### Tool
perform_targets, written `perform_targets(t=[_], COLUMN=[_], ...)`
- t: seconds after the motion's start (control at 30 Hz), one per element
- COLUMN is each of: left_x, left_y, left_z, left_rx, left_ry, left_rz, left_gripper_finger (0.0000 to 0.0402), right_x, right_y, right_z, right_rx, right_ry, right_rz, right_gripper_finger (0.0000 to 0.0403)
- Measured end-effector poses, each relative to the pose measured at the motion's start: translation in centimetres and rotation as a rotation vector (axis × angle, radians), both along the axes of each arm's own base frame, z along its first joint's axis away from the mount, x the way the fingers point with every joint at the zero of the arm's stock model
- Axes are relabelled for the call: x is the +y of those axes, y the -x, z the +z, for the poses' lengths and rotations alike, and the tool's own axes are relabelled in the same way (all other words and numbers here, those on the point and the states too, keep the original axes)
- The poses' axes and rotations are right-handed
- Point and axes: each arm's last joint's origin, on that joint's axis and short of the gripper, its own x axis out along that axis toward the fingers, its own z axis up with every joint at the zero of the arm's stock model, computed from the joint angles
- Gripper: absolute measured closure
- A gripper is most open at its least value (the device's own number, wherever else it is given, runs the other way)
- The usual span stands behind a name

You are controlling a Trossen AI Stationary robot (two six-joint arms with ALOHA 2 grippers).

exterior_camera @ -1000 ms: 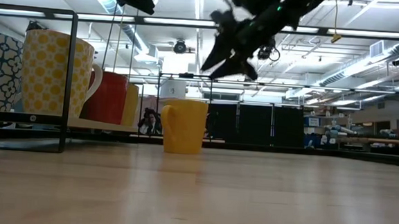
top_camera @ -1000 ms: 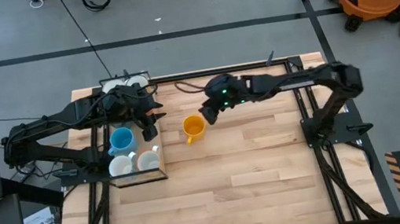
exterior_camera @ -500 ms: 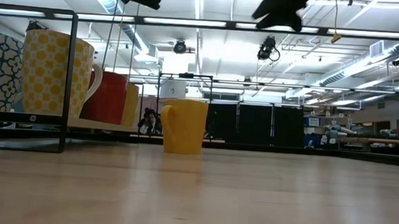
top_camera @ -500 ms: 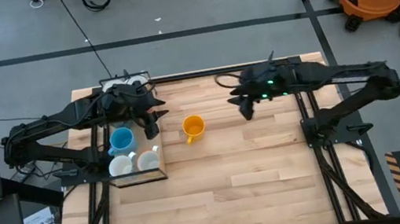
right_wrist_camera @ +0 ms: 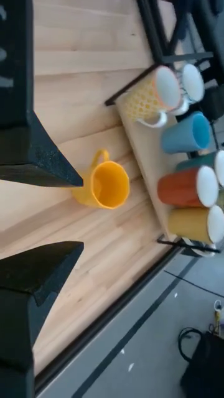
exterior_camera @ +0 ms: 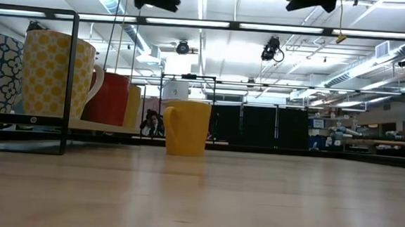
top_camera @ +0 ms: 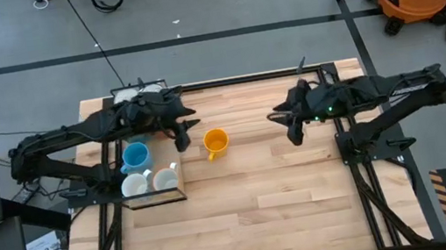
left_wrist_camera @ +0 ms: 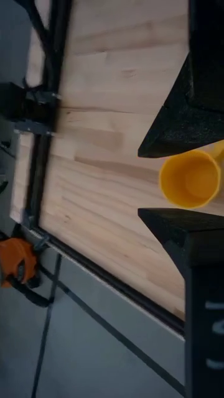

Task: Place coffee mugs
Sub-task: Put the yellow mug on the shelf

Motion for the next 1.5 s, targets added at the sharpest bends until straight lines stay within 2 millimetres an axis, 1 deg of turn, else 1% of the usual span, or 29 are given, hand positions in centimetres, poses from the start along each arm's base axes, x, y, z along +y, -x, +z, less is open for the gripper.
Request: perform_targets(t=[0.1, 0.23, 0.4, 0.6, 0.73, 0.83, 1.03, 1.17, 1.33, 1.5], left_x=[0.3, 0.6, 1.0, 1.3, 1.7, 2.5, 4.4, 5.3, 5.5, 5.5], left_y=[-1.6, -3.4, -5.4, -7.4, -8.3, -8.7, -8.7, -8.6, -8.6, -8.6], left_z=[-1.1, -2.7, -5.1, -8.1, -10.0, -11.2, -13.2, -14.3, -14.7, -14.7], left_rx=[0.023, 0.073, 0.153, 0.25, 0.303, 0.338, 0.404, 0.436, 0.424, 0.426], left_ry=[0.004, 0.012, 0.026, 0.042, 0.073, 0.104, 0.172, 0.251, 0.372, 0.378], left_rz=[0.0, 0.002, 0.001, 0.002, 0.033, 0.096, 0.217, 0.286, 0.263, 0.261], left_gripper_finger=[0.0253, 0.0253, 0.0253, 0.0253, 0.0253, 0.0253, 0.0253, 0.0253, 0.0253, 0.0253], right_x=[0.6, 1.0, 1.2, 1.3, 1.4, 1.4, 1.4, 1.4, 1.4, 1.4], right_y=[-0.2, -0.4, -0.9, -1.1, -1.2, -1.3, -1.4, -1.3, -1.2, -1.2], right_z=[-1.3, -3.6, -6.6, -8.9, -9.8, -10.1, -10.5, -10.8, -11.3, -11.4], right_rx=[0.031, 0.079, 0.088, 0.081, 0.061, 0.047, 0.039, 0.038, 0.054, 0.057], right_ry=[0.008, -0.001, -0.018, -0.03, -0.047, -0.049, -0.05, -0.051, -0.055, -0.064], right_rz=[0.019, 0.015, 0.011, 0.013, 0.031, 0.032, 0.032, 0.032, 0.04, 0.052], right_gripper_finger=[0.0245, 0.0245, 0.0245, 0.0245, 0.0245, 0.0245, 0.0245, 0.0245, 0.0245, 0.0245])
